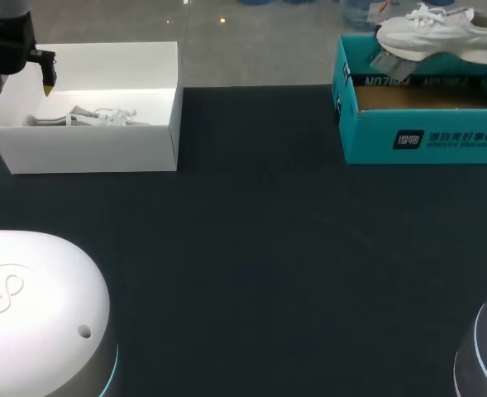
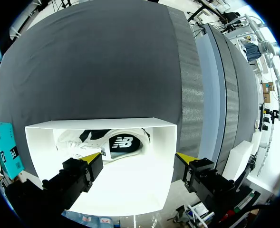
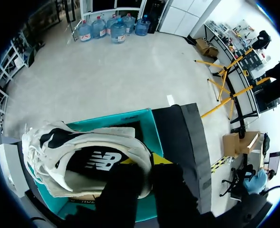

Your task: Take the shoe out of the shoebox, open the shoe tongue, remove and reinsert the insole, then place the shoe into the shoebox

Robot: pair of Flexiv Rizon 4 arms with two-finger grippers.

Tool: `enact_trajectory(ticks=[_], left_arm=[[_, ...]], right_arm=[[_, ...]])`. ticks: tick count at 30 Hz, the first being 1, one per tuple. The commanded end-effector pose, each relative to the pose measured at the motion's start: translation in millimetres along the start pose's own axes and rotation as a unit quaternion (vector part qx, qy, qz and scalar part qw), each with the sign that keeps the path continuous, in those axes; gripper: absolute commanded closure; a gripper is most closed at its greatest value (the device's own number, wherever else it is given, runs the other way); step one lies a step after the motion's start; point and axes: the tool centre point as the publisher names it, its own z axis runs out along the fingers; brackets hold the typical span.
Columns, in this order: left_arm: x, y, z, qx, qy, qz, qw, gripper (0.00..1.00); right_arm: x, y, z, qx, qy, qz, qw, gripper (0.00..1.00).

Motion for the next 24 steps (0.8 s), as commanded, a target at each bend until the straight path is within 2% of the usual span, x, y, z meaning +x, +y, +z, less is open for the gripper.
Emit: enact_trajectory(ticks=[1,10,12,24], left_arm=[[0.6,0.3,-0.2,0.000,0.000,0.000,1.000,0.00],[0.6,0.3,-0.2,0.000,0.000,0.000,1.000,0.00],[0.6,0.3,-0.2,0.000,0.000,0.000,1.000,0.00],[0.6,0.3,-0.2,0.000,0.000,0.000,1.000,0.00]], right_arm=[[-6.0,-11.4,-75.5,-0.035,-0.008,-0.001,0.999,1.00],[-10.0,-3.1,-112.3,-0.049,-0.022,-0.022,0.998,1.00],[-10.3,-1.3,-117.8,-0.041,-0.033,-0.027,0.998,1.00],[-10.3,-1.3,-117.8,-0.041,-0.033,-0.027,0.998,1.00]])
